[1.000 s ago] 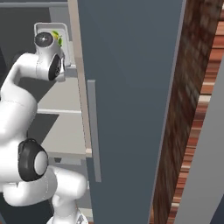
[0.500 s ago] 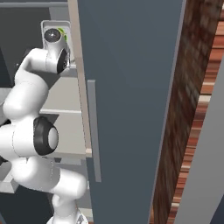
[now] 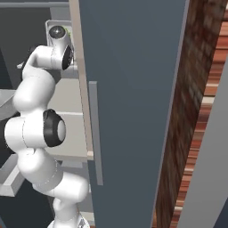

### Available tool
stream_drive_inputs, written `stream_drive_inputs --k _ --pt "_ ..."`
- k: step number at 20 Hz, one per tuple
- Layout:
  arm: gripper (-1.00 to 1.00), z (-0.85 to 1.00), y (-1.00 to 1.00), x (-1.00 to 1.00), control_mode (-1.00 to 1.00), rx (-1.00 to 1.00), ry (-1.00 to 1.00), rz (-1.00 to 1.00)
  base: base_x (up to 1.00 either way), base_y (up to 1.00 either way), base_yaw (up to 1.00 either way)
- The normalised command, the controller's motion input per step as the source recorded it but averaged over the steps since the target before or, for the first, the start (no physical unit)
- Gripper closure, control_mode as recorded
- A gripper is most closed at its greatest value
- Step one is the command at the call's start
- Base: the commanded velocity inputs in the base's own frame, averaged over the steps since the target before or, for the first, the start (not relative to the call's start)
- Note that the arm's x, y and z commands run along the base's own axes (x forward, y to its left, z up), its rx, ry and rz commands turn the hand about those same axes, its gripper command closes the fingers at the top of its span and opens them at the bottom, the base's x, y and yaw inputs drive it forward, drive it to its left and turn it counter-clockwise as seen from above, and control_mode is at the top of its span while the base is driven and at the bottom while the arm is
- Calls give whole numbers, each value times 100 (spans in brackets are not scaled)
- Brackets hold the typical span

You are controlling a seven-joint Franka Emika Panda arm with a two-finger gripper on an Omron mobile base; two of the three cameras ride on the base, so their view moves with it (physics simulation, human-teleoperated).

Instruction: Take the bell pepper and lemon out of the freezer and place them in the tupperware container on the counter. Then put the tupperware containing the vegetables back in the freezer.

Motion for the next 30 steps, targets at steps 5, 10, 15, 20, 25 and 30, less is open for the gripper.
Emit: stream_drive_inputs --k 5,10,15,20,25,30 --pt "100 -1 21 33 -100 0 0 -6 0 0 0" --pt "100 -4 17 12 -100 0 0 -10 0 0 0" --pt "-100 -15 7 9 -100 0 1 -7 0 0 0" --pt "-100 -18 0 21 -100 0 0 -3 0 0 0" --pt "-100 -7 0 27 -100 0 0 0 0 0 0" --pt "-100 0 0 9 -100 0 -2 0 0 0 0"
